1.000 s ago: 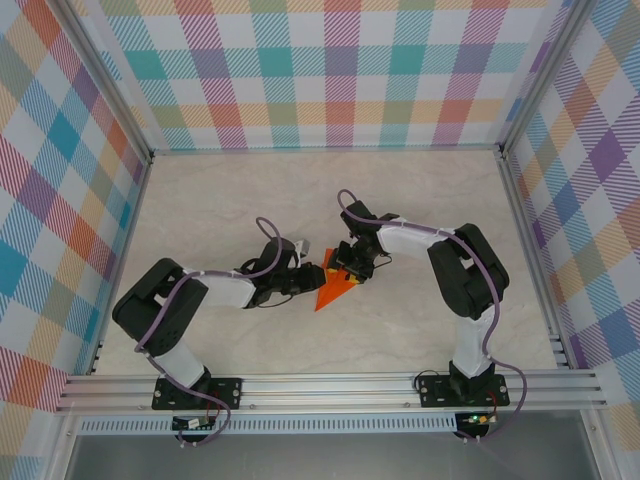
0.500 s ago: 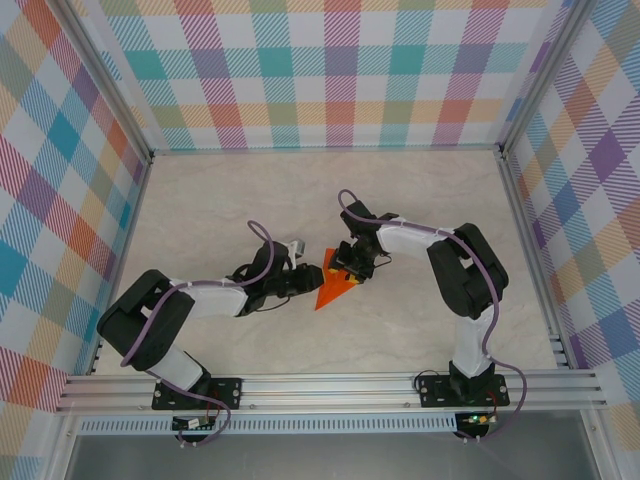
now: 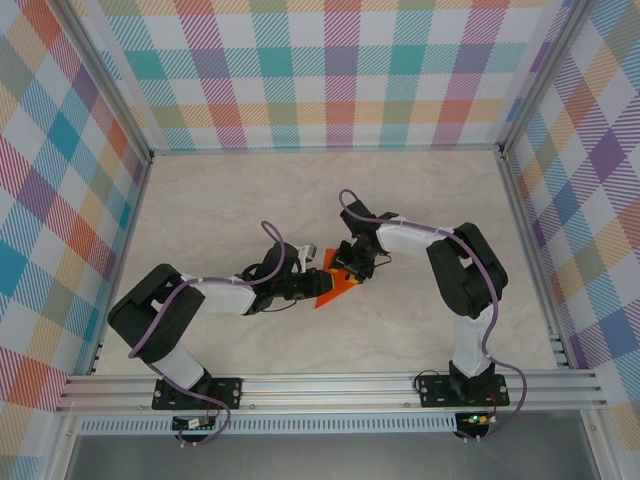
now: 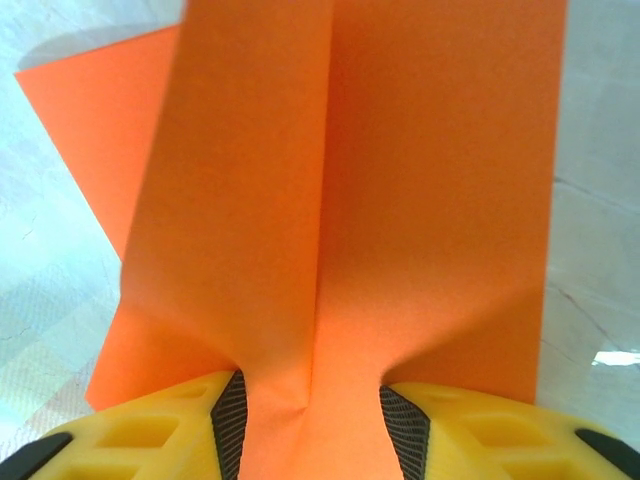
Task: Fold a paper plane with a square sheet of paper (pick it up from the middle)
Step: Fourth fold the wing at the center of the table.
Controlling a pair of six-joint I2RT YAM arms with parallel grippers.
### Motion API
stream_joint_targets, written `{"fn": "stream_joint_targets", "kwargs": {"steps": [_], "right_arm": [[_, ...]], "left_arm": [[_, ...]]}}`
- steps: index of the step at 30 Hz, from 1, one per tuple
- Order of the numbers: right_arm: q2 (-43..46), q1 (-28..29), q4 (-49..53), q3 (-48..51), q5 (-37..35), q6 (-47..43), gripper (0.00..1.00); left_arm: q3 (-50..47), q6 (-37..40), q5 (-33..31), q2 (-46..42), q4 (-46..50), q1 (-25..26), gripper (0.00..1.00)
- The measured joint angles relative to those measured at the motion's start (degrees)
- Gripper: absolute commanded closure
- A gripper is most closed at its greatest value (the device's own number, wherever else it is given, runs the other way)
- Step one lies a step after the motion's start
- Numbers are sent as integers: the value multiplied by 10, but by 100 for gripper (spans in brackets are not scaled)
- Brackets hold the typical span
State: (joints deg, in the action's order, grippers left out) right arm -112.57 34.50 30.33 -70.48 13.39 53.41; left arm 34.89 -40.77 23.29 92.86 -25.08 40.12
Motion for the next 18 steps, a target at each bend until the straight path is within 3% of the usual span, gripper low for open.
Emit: {"fn": "stream_joint_targets", "kwargs": {"steps": [18], "right_arm": [[-1,0,3,0,-3,2,56]], "left_arm": [[26,14,-49,17,71,1,82]]}}
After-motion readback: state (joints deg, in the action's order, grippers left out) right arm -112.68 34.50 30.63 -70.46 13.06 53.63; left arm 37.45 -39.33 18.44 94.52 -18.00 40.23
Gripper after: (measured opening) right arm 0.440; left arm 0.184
